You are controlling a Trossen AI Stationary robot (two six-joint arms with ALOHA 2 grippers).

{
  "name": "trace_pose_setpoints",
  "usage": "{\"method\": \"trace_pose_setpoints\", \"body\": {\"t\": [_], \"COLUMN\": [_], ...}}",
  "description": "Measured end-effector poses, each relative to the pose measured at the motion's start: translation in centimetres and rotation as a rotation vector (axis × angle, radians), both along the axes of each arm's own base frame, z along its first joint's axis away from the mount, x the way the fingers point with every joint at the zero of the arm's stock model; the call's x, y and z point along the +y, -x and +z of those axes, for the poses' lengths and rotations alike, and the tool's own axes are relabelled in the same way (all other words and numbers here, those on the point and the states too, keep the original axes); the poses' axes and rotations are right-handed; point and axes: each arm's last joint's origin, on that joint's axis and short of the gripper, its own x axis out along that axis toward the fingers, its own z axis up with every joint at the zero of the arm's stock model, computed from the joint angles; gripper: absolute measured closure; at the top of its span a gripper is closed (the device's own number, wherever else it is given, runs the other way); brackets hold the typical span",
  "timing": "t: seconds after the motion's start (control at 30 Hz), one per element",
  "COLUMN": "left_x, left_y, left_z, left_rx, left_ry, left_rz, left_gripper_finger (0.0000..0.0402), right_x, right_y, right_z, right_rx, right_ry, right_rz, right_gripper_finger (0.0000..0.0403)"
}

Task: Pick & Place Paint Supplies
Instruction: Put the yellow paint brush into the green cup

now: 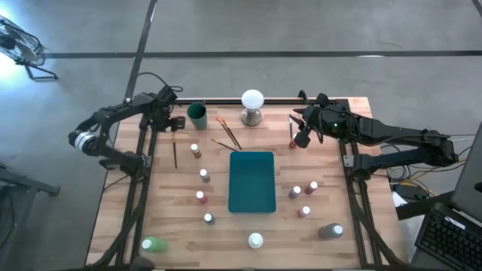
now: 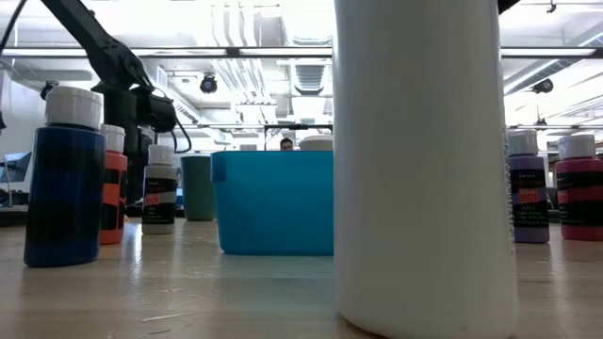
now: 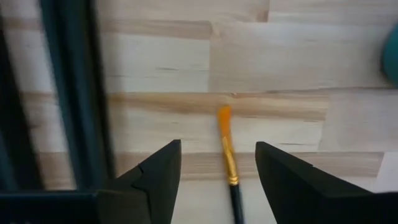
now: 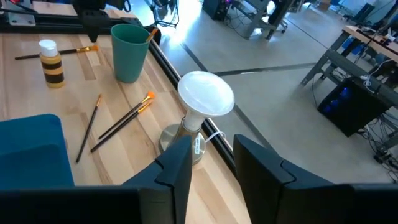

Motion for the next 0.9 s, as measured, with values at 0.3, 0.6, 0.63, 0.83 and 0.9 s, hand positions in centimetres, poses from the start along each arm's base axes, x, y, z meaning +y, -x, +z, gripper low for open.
{"method": "trace_pose_setpoints", "body": {"t": [0.3, 0.6, 0.63, 0.83, 0.9], "left_x": [0.7, 1.1, 1.2, 1.3, 1.4], "left_y": [-0.5, -0.7, -0.7, -0.8, -0.8], "left_z": [-1.5, -2.3, -2.4, -2.9, -2.9], "left_rx": [-0.009, -0.009, -0.008, -0.002, -0.003], "left_ry": [0.035, 0.050, 0.052, 0.067, 0.067], "left_rz": [0.036, 0.095, 0.096, 0.118, 0.129], "left_gripper_finger": [0.0193, 0.0193, 0.0193, 0.0193, 0.0193], "right_x": [0.0, 0.0, 0.0, 0.0, 0.0], "right_y": [0.0, 0.0, 0.0, 0.0, 0.1], "right_z": [-0.1, -0.1, -0.1, -0.1, -0.2], "right_rx": [0.009, 0.026, 0.026, 0.030, 0.032], "right_ry": [0.003, 0.019, 0.019, 0.019, 0.018], "right_rz": [0.002, 0.011, 0.011, 0.011, 0.011], "right_gripper_finger": [0.0320, 0.0346, 0.0348, 0.0359, 0.0360]}}
